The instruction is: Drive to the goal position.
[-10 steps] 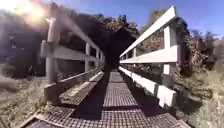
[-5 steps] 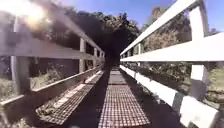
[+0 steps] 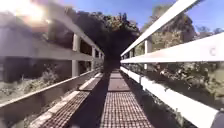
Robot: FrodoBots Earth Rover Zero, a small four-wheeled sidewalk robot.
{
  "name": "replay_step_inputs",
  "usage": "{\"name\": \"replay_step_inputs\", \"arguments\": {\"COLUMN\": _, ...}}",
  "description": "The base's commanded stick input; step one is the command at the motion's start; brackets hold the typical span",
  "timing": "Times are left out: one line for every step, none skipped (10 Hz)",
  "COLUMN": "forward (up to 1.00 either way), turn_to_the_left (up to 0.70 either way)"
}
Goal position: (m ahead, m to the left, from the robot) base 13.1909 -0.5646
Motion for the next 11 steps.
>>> {"name": "replay_step_inputs", "arguments": {"forward": 1.0, "turn_to_the_left": 0.0}}
{"name": "replay_step_inputs", "arguments": {"forward": 1.0, "turn_to_the_left": 0.0}}
{"name": "replay_step_inputs", "arguments": {"forward": 1.0, "turn_to_the_left": 0.0}}
{"name": "replay_step_inputs", "arguments": {"forward": 1.0, "turn_to_the_left": 0.01}}
{"name": "replay_step_inputs", "arguments": {"forward": 1.0, "turn_to_the_left": 0.04}}
{"name": "replay_step_inputs", "arguments": {"forward": 1.0, "turn_to_the_left": 0.0}}
{"name": "replay_step_inputs", "arguments": {"forward": 1.0, "turn_to_the_left": 0.0}}
{"name": "replay_step_inputs", "arguments": {"forward": 1.0, "turn_to_the_left": 0.0}}
{"name": "replay_step_inputs", "arguments": {"forward": 1.0, "turn_to_the_left": 0.0}}
{"name": "replay_step_inputs", "arguments": {"forward": 1.0, "turn_to_the_left": 0.0}}
{"name": "replay_step_inputs", "arguments": {"forward": 1.0, "turn_to_the_left": 0.0}}
